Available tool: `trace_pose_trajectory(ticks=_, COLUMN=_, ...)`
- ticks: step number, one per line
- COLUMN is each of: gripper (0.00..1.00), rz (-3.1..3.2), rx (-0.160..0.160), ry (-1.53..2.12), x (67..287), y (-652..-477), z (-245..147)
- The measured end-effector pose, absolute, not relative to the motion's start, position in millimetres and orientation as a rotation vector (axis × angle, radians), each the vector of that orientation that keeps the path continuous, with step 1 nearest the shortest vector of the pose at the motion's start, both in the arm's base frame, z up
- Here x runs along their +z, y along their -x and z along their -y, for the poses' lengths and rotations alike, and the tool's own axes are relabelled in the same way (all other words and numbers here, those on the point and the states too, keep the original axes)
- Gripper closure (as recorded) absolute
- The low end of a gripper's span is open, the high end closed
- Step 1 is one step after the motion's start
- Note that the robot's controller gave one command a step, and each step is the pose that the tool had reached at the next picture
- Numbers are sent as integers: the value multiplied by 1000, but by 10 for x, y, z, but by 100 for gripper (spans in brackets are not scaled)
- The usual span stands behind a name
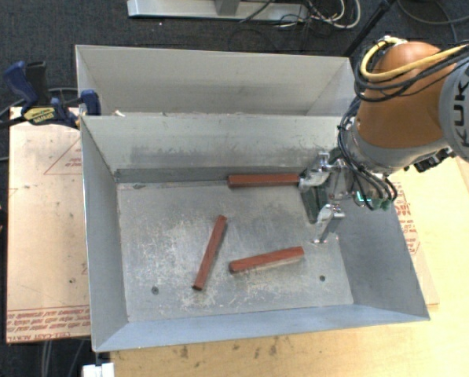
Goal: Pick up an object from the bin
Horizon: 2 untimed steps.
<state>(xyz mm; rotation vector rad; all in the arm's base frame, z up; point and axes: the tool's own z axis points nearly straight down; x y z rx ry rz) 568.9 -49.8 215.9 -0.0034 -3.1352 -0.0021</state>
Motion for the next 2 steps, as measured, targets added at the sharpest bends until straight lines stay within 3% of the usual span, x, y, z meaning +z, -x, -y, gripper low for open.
trace_pose_trajectory(ticks=1, gripper=0, rz=3143, rx=-1, ry=1, x=2205, y=-5704, z=497)
trace_pose_trajectory(ticks=2, gripper=0, rz=3149, rx=0, ry=-10, x=1663, y=-5699, z=395)
